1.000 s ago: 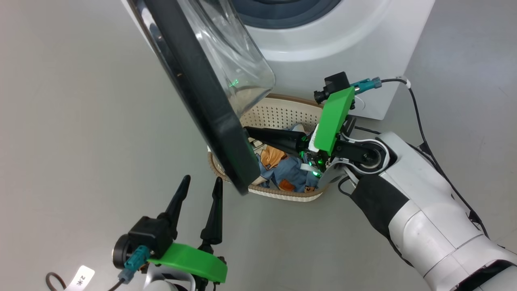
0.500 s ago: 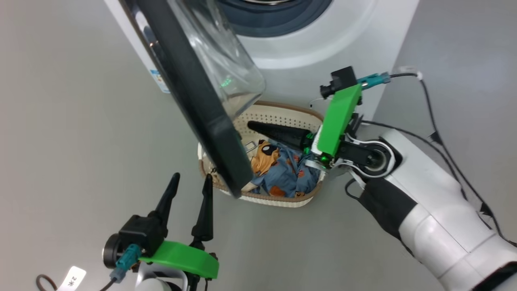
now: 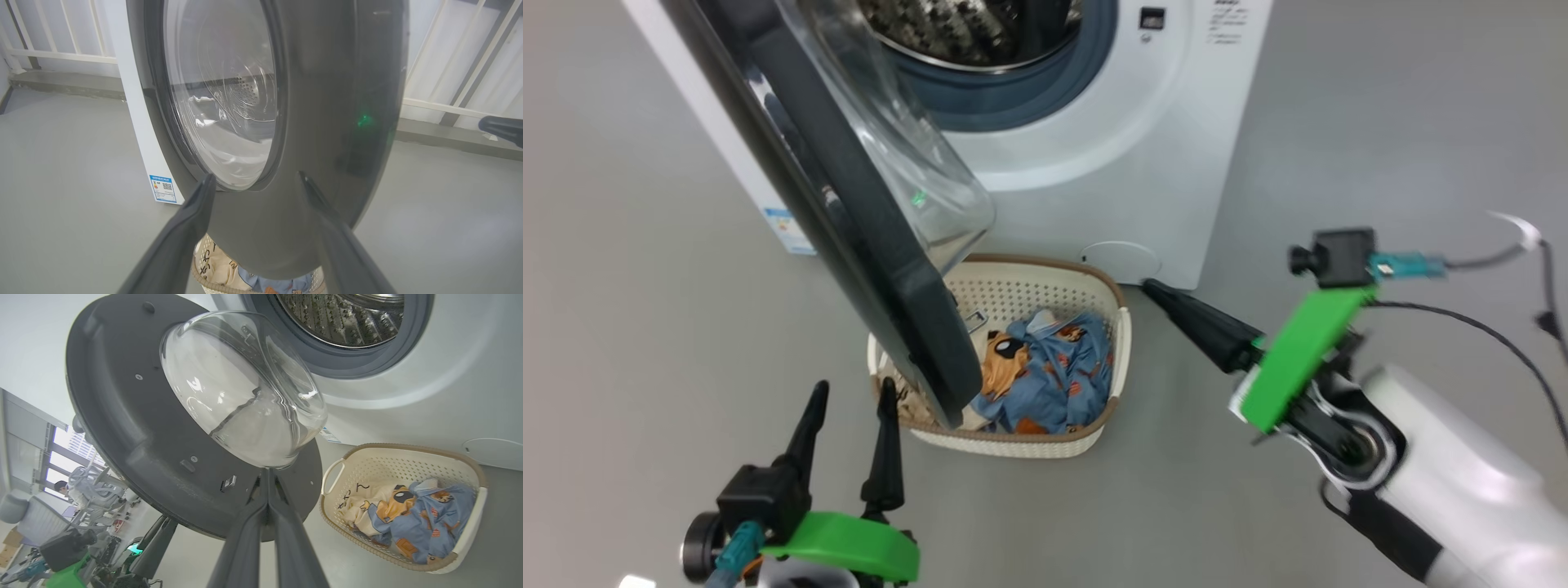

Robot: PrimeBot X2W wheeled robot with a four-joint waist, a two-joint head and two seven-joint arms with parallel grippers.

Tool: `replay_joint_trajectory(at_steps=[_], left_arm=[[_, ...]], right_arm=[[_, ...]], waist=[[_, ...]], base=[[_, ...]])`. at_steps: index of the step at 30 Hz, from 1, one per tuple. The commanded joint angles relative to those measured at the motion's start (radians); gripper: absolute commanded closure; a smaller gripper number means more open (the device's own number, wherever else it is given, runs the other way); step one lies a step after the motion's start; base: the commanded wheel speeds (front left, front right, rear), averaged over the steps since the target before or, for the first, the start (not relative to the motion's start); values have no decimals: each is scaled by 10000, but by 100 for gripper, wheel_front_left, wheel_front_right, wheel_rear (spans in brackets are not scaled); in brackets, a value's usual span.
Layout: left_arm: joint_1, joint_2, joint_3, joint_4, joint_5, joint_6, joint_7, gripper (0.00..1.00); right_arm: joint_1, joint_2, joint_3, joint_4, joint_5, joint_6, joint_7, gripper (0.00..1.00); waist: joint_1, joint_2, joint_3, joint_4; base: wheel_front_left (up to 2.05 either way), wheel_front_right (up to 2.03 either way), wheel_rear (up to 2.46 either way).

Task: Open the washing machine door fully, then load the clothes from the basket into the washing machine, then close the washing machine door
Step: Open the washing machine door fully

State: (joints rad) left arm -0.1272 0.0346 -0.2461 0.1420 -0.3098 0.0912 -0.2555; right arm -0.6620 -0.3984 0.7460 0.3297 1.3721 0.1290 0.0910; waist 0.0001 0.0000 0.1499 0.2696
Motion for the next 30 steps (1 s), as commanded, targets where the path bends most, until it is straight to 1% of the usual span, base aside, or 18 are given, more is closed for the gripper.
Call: replay_joint_trajectory(at_steps=[1, 6, 10, 13, 17, 23, 27, 29, 30], left_arm=[[-27, 156, 403, -220, 137, -44, -63, 0], [228, 156, 755, -289, 234, -110, -63, 0], [390, 156, 1101, -325, 306, -186, -63, 0], [517, 156, 1315, -381, 344, -224, -63, 0], [656, 156, 1502, -439, 394, -242, -63, 0], [785, 156, 1643, -465, 449, -291, -63, 0], [839, 156, 1701, -420, 485, -354, -63, 0], [869, 156, 1725, -396, 504, -380, -63, 0], [869, 156, 1725, -396, 504, -380, -63, 0]], right_arm=[[309, -53, -39, -292, -277, 17, -274, 100], [1239, -417, -743, -429, -1326, 17, -1543, 100], [1892, -605, -1212, -387, -2764, 17, -2254, 100], [2417, -563, -1734, -383, -4097, 17, -2612, 100], [3232, -80, -2807, -660, -5500, 17, -2751, 100], [4493, 796, -4491, -1465, -7474, 17, -2519, 100], [5309, 1641, -5600, -2240, -8233, 17, -2278, 100], [5680, 1947, -5966, -2650, -8670, 17, -2115, 100], [5680, 1947, -5966, -2650, -8670, 17, -2115, 100]], waist=[[0, 0, -321, -347], [0, 0, -535, -708], [0, 0, -700, -941], [0, 0, -778, -1101], [0, 0, -862, -1285], [0, 0, -992, -1449], [0, 0, -1104, -1502], [0, 0, -1156, -1522], [0, 0, -1156, -1522]], base=[[0, 0, 0], [0, 0, 0], [0, 0, 0], [0, 0, 0], [0, 0, 0], [0, 0, 0], [0, 0, 0], [0, 0, 0], [0, 0, 0]])
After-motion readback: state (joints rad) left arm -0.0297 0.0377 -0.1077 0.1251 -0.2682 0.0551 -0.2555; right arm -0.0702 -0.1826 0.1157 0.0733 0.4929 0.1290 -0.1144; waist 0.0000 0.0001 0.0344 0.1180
